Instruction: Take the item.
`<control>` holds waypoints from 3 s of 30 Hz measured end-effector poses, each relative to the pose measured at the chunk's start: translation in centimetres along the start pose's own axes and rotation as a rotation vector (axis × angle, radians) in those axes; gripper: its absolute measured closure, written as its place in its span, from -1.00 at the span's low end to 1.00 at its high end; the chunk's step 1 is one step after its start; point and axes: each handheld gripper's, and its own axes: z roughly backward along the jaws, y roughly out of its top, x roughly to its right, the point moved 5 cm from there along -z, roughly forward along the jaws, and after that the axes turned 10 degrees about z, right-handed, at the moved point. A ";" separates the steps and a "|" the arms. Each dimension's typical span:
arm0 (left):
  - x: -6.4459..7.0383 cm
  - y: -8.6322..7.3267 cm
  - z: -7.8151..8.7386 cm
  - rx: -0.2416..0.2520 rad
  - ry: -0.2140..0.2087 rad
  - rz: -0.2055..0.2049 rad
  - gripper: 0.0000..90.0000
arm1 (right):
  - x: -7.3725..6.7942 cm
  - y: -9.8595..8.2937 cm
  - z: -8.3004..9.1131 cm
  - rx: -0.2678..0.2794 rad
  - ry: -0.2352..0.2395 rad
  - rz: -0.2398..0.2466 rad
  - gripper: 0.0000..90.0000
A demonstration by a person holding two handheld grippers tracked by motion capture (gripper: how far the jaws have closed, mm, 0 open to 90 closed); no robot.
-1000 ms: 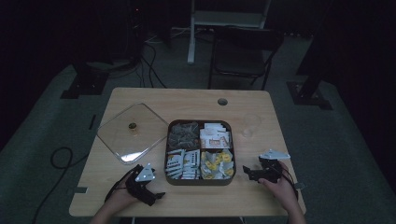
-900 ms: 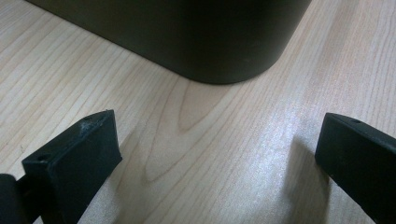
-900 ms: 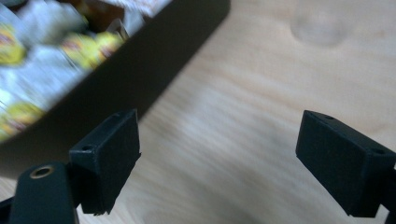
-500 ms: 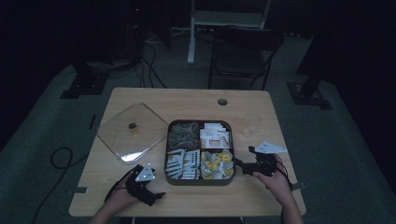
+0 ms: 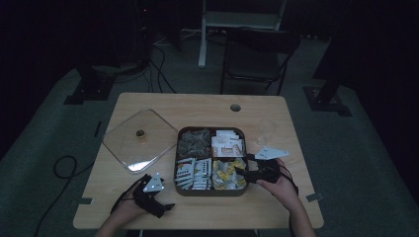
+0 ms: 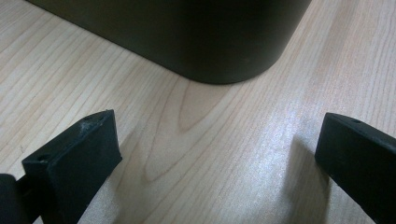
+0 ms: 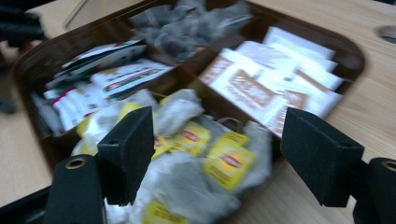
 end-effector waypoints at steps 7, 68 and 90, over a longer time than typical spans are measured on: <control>0.0 0.0 0.0 0.000 0.000 0.000 -0.99 | -1.1 0.7 -1.7 -0.017 0.037 0.044 -0.14; 0.0 0.0 0.0 0.001 0.000 0.002 -0.99 | 0.6 4.3 0.3 0.063 0.044 -0.023 0.89; 0.0 0.0 0.0 0.000 0.001 -0.001 -0.99 | 6.1 6.8 4.1 0.191 -0.138 -0.066 0.89</control>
